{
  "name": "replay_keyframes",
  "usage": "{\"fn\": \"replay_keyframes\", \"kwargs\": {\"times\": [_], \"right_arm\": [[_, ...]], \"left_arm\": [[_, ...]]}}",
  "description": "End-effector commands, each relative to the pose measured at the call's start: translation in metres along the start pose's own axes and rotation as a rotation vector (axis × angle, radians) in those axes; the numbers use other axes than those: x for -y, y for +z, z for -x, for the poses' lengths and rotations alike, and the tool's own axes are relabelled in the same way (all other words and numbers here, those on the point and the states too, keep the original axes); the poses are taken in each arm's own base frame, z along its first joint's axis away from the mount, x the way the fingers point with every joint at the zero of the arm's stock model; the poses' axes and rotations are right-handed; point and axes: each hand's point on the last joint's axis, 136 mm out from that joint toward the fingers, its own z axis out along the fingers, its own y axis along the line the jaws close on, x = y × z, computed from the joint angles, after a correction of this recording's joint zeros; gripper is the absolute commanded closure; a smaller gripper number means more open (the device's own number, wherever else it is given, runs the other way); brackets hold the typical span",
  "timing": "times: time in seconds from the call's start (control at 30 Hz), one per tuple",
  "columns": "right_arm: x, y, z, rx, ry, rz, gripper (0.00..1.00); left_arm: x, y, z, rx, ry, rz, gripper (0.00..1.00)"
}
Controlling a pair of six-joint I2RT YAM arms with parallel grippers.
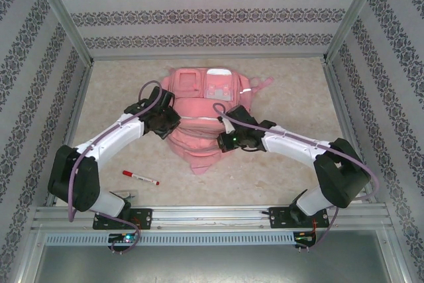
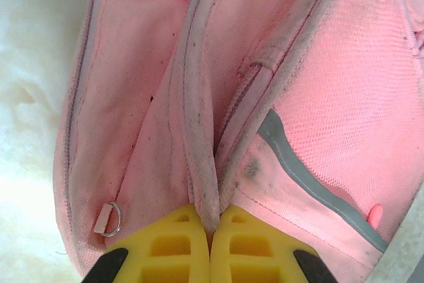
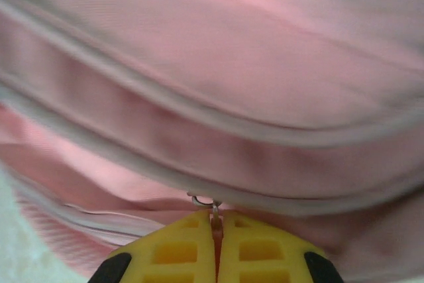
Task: Pack the student bag
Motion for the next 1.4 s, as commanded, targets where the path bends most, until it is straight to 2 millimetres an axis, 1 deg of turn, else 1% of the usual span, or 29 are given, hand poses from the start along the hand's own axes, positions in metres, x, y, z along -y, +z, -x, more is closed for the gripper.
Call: {"fn": "replay_keyframes", "kwargs": {"times": [0.0,0.07,0.13,0.23,0.3,0.37,0.4,0.53,0.6,0.63,0.67,0.73,0.77,0.8,0.83,0.9,0.97,1.03,1.1,1.17,1.27,1.37], "right_arm": [[0.042,-0.006,-0.004,-0.021,0.003,-0.148,1.00],[0.053,-0.007,0.002,-0.013,-0.004,-0.182,1.00],[0.058,-0.010,0.008,0.004,-0.013,-0.203,1.00],[0.063,-0.017,0.016,0.034,-0.030,-0.239,1.00],[0.061,-0.022,0.018,0.046,-0.044,-0.235,1.00],[0.048,-0.025,0.018,0.047,-0.075,-0.164,1.00],[0.037,-0.026,0.016,0.045,-0.095,-0.111,1.00],[-0.005,-0.037,0.017,0.070,-0.168,0.028,1.00],[-0.020,-0.040,0.019,0.085,-0.195,0.049,1.00],[-0.027,-0.040,0.022,0.092,-0.198,0.061,1.00],[-0.032,-0.038,0.024,0.095,-0.194,0.074,1.00],[-0.043,-0.032,0.031,0.098,-0.168,0.112,1.00],[-0.049,-0.028,0.034,0.093,-0.160,0.131,1.00],[-0.057,-0.026,0.037,0.086,-0.152,0.152,1.00],[-0.064,-0.023,0.040,0.078,-0.152,0.166,1.00],[-0.074,-0.021,0.045,0.080,-0.153,0.174,1.00],[-0.083,-0.021,0.049,0.082,-0.155,0.190,1.00],[-0.091,-0.022,0.049,0.076,-0.161,0.215,1.00],[-0.098,-0.022,0.048,0.070,-0.172,0.231,1.00],[-0.105,-0.023,0.048,0.066,-0.188,0.247,1.00],[-0.114,-0.023,0.047,0.061,-0.214,0.265,1.00],[-0.119,-0.020,0.049,0.056,-0.221,0.269,1.00]], "left_arm": [[-0.012,-0.017,0.019,0.038,0.061,0.004,1.00],[-0.020,-0.017,0.025,0.023,0.042,-0.008,1.00],[-0.026,-0.015,0.031,0.006,0.052,-0.014,1.00],[-0.031,-0.012,0.040,-0.029,0.119,0.010,1.00],[-0.035,-0.010,0.049,-0.025,0.168,0.053,1.00],[-0.035,-0.005,0.059,-0.013,0.216,0.080,1.00],[-0.036,0.001,0.064,-0.018,0.219,0.084,1.00],[-0.022,0.023,0.090,-0.040,0.174,0.038,1.00],[-0.011,0.032,0.106,-0.035,0.190,0.038,1.00],[-0.003,0.036,0.114,-0.029,0.214,0.037,0.96],[0.003,0.038,0.121,-0.026,0.230,0.039,0.87],[0.013,0.038,0.131,-0.029,0.235,0.047,0.59],[0.015,0.035,0.133,-0.037,0.224,0.050,0.52],[0.017,0.028,0.133,-0.043,0.208,0.053,0.47],[0.018,0.021,0.131,-0.046,0.197,0.048,0.44],[0.012,0.005,0.121,-0.051,0.161,0.057,0.40],[0.001,-0.011,0.107,-0.059,0.118,0.057,0.35],[-0.014,-0.025,0.088,-0.069,0.060,0.063,0.32],[-0.024,-0.029,0.069,-0.086,-0.002,0.042,0.31],[-0.020,-0.029,0.053,-0.101,-0.048,-0.014,0.32],[0.001,-0.027,0.032,-0.130,-0.060,-0.089,0.34],[0.014,-0.020,0.019,-0.113,-0.053,-0.107,0.34]]}}
